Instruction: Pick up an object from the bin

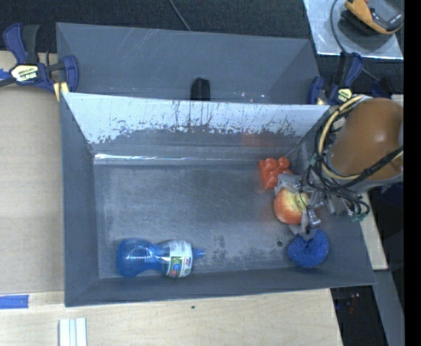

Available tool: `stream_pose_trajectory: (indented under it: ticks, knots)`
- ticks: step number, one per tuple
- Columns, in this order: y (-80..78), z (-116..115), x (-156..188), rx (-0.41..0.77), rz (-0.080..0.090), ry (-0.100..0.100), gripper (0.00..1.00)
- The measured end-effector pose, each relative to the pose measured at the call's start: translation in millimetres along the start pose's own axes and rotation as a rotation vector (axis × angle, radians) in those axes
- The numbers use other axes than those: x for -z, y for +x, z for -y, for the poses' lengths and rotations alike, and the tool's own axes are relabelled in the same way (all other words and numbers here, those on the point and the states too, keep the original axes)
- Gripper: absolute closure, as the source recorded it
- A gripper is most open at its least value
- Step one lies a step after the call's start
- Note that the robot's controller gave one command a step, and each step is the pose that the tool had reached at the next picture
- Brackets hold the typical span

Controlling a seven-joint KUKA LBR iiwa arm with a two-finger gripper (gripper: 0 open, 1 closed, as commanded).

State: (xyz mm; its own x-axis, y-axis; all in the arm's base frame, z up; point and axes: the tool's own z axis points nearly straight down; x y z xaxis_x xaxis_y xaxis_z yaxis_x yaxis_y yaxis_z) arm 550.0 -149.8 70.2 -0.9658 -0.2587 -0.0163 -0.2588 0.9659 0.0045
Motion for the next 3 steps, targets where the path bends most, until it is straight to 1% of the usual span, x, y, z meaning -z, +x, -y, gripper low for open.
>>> stream_pose_trajectory:
  ticks: [1, 2, 3]
  knots:
    - [0.7, 0, 8, 0.001, 0.000, 0.001, 1.00]
    - [-0.6, 0, 22, 0.001, 0.005, 0.004, 1.00]
    - [1.2, -2, 36, 0.000, -0.004, -0.002, 1.00]
